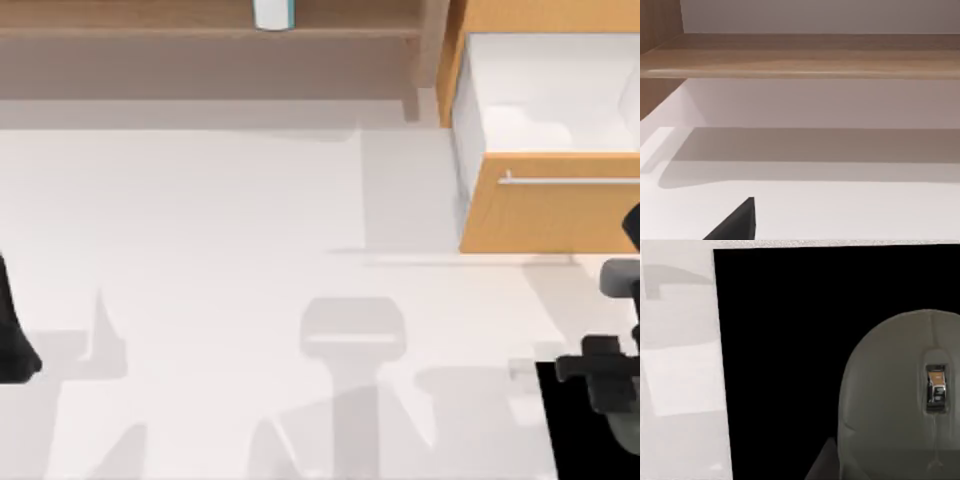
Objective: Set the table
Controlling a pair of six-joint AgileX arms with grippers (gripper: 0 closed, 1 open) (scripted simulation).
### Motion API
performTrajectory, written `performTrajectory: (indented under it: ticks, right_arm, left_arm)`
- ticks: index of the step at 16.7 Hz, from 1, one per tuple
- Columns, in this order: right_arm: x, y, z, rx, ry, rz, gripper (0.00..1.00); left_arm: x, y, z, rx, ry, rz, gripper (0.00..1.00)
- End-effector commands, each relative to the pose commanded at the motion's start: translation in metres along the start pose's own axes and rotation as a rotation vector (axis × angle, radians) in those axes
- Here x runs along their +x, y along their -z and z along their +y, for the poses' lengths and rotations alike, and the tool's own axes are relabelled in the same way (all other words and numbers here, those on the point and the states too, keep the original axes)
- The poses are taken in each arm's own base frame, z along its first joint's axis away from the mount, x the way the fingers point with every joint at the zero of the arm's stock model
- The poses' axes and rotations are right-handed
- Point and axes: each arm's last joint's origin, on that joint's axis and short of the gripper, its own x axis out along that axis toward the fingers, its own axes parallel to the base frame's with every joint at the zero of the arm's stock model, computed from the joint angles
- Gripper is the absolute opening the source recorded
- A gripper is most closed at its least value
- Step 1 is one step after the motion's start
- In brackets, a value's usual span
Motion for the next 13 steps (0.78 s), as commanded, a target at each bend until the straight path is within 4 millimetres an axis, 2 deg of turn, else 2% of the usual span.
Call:
performTrajectory:
  ticks: [8, 13]
  right_arm:
    - [0.0031, 0.0023, -0.0015, 0.006, 0.005, 0.014, 0.00]
    - [-0.0025, -0.0012, -0.0003, 0.006, -0.007, -0.019, 0.00]
  left_arm:
    - [0.0000, 0.0000, 0.0000, 0.000, 0.000, 0.000, 1.00]
    - [0.0000, 0.0000, 0.0000, 0.000, 0.000, 0.000, 1.00]
